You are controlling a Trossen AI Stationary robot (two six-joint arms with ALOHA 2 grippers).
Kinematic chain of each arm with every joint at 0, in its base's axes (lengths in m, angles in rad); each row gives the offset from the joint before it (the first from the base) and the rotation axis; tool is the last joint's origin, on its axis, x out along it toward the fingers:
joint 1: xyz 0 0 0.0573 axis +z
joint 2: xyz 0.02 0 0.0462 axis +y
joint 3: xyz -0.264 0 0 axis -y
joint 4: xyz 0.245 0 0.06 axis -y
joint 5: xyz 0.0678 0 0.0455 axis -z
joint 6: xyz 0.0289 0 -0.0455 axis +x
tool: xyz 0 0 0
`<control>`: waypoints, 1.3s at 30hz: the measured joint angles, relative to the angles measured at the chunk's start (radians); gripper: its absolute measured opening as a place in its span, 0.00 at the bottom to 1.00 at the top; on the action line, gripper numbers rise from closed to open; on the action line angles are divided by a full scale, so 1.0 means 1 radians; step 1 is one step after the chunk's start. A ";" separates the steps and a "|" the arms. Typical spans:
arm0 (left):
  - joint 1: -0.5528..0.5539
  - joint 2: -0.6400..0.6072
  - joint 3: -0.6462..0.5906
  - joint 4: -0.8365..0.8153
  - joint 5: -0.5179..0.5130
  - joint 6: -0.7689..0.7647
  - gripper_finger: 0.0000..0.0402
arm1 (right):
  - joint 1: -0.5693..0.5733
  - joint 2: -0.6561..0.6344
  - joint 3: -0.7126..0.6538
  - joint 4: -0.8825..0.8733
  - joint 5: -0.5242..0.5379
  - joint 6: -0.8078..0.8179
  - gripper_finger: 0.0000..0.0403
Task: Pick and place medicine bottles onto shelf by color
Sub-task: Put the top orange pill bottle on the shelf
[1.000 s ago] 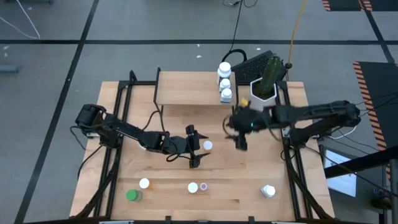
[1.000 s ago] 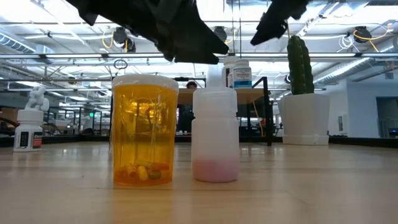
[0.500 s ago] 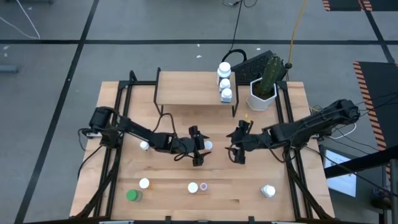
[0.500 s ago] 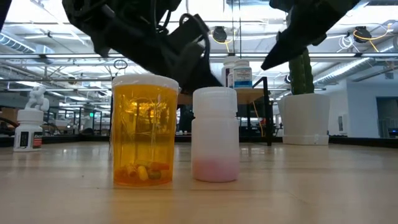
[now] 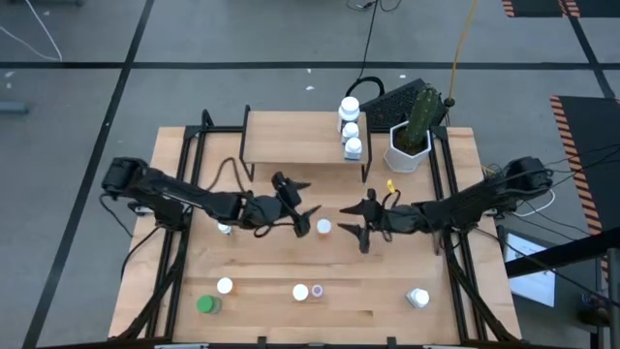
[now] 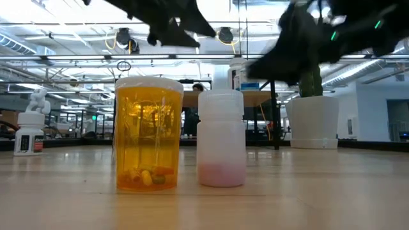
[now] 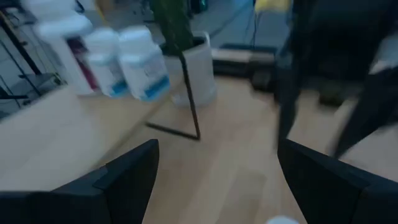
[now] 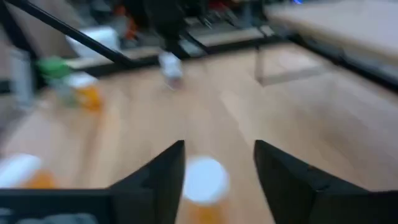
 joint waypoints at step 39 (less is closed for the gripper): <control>-0.003 -0.014 -0.001 -0.027 0.010 0.027 0.82 | -0.144 0.511 0.112 0.330 -0.313 -0.056 0.01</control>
